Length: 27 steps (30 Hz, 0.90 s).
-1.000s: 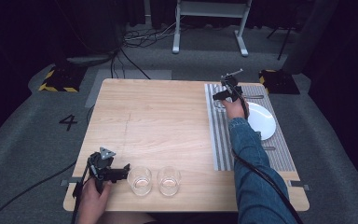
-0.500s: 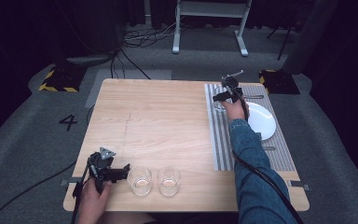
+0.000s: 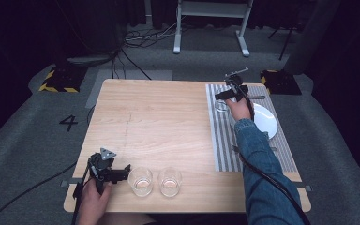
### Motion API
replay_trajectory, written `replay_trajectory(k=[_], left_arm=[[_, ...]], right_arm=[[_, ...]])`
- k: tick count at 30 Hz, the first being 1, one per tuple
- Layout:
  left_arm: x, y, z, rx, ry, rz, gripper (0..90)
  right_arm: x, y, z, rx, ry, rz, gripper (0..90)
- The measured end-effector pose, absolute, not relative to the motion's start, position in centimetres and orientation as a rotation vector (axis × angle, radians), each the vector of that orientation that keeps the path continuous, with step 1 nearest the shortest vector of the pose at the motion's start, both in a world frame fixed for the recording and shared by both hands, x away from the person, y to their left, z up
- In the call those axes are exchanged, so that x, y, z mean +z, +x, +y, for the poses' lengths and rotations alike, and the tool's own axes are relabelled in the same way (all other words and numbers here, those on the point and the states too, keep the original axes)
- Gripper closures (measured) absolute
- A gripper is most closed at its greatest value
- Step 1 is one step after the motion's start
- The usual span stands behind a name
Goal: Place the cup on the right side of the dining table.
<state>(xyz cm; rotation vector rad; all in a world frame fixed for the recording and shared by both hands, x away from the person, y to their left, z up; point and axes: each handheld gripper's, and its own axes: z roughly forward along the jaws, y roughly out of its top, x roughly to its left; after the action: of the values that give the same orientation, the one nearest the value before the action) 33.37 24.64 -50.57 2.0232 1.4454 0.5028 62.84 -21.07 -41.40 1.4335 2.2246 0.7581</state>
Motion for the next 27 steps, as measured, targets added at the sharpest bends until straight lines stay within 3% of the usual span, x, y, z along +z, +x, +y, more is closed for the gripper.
replay_trajectory(k=[6,27], left_arm=[[-50.6,33.4,24.6,0.503,2.024,1.445,0.2],[-50.6,33.4,24.6,0.503,2.023,1.445,0.3]], right_arm=[[-39.6,61.2,-21.6,0.787,1.393,2.223,0.0],[-35.2,53.2,-23.2,0.921,1.195,2.261,0.0]])
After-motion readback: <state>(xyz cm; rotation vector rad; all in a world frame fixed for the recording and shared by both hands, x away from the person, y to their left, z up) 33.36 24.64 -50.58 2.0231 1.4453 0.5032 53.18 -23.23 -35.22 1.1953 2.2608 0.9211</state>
